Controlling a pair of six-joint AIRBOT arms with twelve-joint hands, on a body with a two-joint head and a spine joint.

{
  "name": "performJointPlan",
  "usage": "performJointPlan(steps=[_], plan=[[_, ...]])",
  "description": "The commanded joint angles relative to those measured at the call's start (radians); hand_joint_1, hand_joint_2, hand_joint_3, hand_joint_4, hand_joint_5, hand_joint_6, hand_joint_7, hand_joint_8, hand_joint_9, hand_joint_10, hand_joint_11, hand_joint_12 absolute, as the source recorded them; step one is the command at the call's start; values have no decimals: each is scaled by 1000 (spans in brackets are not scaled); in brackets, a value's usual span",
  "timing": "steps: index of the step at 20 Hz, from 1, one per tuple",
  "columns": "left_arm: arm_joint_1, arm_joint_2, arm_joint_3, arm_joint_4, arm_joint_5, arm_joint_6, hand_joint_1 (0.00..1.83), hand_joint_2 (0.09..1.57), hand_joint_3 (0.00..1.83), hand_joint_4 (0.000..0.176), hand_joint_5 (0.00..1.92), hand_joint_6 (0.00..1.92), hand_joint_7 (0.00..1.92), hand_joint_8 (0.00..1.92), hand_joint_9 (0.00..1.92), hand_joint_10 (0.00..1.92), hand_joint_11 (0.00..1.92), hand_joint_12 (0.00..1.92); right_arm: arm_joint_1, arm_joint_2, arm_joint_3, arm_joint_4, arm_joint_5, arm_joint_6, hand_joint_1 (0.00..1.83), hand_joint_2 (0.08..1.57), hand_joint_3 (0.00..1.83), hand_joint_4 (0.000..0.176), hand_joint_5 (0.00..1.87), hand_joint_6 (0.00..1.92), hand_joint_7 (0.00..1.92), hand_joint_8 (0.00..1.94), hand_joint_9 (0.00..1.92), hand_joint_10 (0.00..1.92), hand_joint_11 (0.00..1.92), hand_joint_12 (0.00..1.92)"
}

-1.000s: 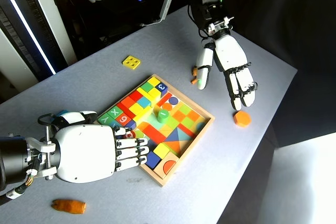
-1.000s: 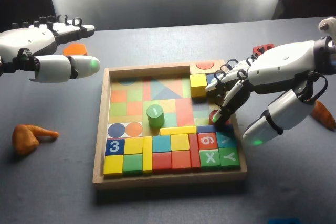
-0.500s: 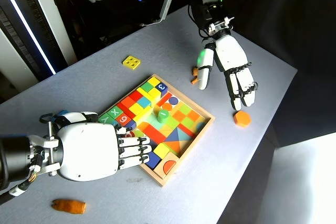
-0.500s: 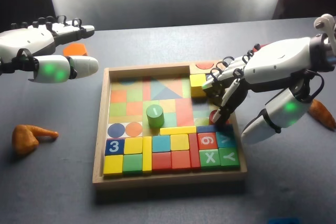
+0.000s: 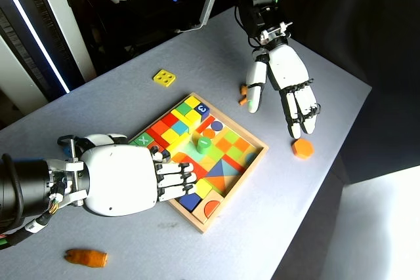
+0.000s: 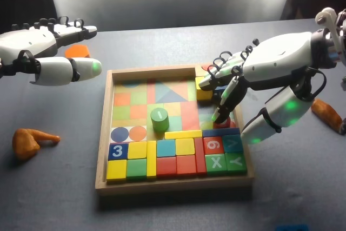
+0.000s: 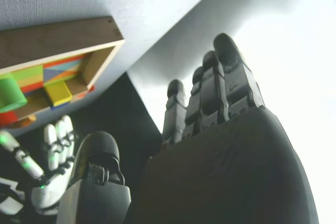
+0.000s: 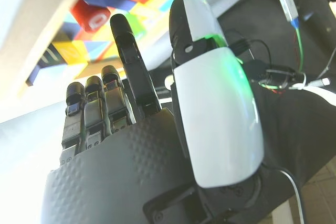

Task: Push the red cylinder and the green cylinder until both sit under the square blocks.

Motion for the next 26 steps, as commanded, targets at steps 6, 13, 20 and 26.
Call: performJointPlan(steps=[6, 13, 20, 26], plan=[[-12, -4, 6, -12, -111, 1, 0, 1228, 0, 115, 78, 1, 0, 0, 35, 3, 0, 244, 18, 0, -3, 50, -18, -12, 399, 1114, 0, 128, 651, 2, 50, 2, 0, 0, 0, 222], [-15, -4, 6, -12, -111, 1, 0, 1209, 0, 128, 77, 0, 0, 0, 26, 2, 0, 275, -9, -26, 18, 50, -38, -16, 410, 1113, 1, 128, 675, 3, 56, 3, 0, 0, 0, 294], [-14, -2, 5, -12, -112, 1, 0, 1211, 0, 127, 87, 2, 0, 0, 8, 1, 0, 228, 1, -22, 23, 51, -43, -12, 420, 1110, 0, 127, 665, 0, 52, 0, 0, 0, 0, 402], [-12, -1, 4, -12, -112, 1, 0, 1218, 10, 139, 94, 1, 0, 0, 22, 6, 0, 223, 6, -20, 23, 65, -38, -16, 421, 1100, 0, 129, 661, 2, 54, 2, 0, 0, 0, 283]])
